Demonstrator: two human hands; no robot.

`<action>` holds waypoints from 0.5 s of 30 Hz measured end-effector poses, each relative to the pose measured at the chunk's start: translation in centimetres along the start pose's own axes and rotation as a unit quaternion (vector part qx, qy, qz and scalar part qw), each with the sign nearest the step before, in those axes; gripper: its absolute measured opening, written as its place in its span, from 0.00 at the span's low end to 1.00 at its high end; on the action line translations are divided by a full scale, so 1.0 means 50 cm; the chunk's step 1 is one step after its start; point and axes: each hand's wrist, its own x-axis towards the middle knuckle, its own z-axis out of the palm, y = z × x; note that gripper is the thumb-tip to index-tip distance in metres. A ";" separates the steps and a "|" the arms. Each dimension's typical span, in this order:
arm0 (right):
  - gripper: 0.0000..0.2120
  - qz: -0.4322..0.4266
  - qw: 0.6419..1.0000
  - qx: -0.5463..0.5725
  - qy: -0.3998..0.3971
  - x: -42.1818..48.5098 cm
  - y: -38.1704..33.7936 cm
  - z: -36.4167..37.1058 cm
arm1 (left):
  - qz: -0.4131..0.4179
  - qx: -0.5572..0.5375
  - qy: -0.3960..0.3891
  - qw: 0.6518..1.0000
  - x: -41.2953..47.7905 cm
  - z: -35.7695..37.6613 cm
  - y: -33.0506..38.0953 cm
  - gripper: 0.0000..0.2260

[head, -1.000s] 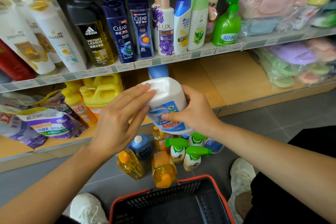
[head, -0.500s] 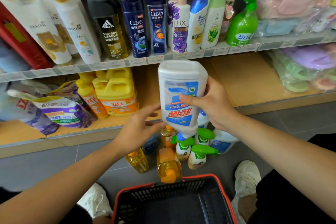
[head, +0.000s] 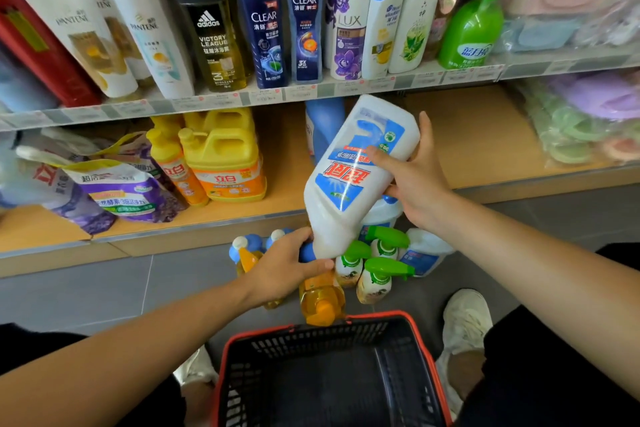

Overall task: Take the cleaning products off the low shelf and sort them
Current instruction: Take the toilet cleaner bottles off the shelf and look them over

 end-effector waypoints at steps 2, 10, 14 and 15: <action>0.38 0.019 1.000 -0.007 0.018 0.009 0.013 -0.013 | 0.010 0.024 0.053 0.998 -0.011 -0.014 0.006 0.15; 0.27 0.218 0.975 -0.041 0.011 0.014 0.075 0.008 | 0.083 -0.036 0.198 0.976 -0.082 -0.110 0.058 0.18; 0.28 0.343 0.929 -0.115 -0.081 -0.006 0.116 0.049 | 0.118 -0.015 0.184 0.976 -0.120 -0.164 0.084 0.16; 0.32 0.373 0.913 -0.128 -0.101 -0.013 0.130 0.057 | 0.117 0.006 0.188 0.975 -0.127 -0.174 0.087 0.15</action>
